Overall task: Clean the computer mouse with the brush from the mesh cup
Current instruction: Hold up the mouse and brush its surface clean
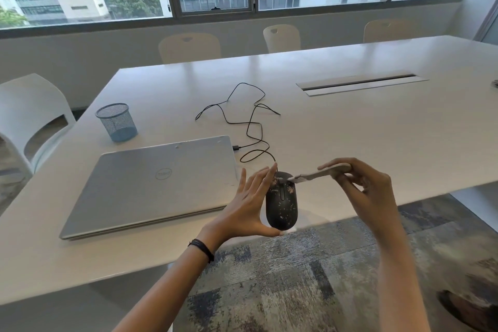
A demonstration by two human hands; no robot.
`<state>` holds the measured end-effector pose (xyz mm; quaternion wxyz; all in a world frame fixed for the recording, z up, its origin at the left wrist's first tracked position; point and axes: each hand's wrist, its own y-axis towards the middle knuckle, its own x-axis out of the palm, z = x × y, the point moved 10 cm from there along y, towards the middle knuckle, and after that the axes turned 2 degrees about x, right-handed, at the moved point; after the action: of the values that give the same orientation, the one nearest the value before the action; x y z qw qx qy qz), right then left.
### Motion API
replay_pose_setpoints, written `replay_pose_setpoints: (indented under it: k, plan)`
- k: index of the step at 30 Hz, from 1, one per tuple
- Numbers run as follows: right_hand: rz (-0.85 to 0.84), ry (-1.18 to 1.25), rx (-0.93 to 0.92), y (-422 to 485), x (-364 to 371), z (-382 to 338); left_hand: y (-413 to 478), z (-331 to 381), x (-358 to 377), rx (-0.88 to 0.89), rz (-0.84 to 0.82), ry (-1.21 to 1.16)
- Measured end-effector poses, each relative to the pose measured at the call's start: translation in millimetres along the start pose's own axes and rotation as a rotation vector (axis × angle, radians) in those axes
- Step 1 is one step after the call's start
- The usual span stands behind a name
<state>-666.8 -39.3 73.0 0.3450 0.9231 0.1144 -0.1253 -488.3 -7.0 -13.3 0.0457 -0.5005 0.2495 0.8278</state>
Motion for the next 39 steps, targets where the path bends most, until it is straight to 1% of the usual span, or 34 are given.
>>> replay_pose_setpoints:
  k: [3, 8, 12, 16, 26, 29, 33, 35, 39]
  plan:
    - [0.046, 0.016, 0.005, 1, -6, 0, -1, 3, 1, 0.003, 0.0, -0.009]
    - [0.019, 0.033, 0.039, 0, -4, 5, -3, 8, 0, 0.016, -0.004, -0.004]
    - [0.052, 0.095, 0.04, -3, -11, 5, -7, 8, 1, 0.009, -0.004, -0.007]
    - [0.021, 0.126, 0.075, -6, -9, 6, -10, 9, 1, 0.003, -0.003, -0.014]
    - [0.013, 0.138, 0.132, -27, -1, -5, -30, 14, 5, -0.009, -0.016, -0.004]
    - [-0.029, 0.137, 0.121, -31, 8, -11, -40, 16, 3, -0.009, -0.011, 0.001]
    - [-0.018, 0.149, 0.088, -37, 13, -18, -54, 14, 1, -0.027, -0.001, -0.009]
    - [-0.053, 0.148, 0.098, -41, 18, -17, -60, 13, -1, -0.041, -0.003, -0.012]
    - [-0.026, 0.182, 0.075, -43, 19, -17, -68, 12, -1, -0.033, -0.01, 0.002]
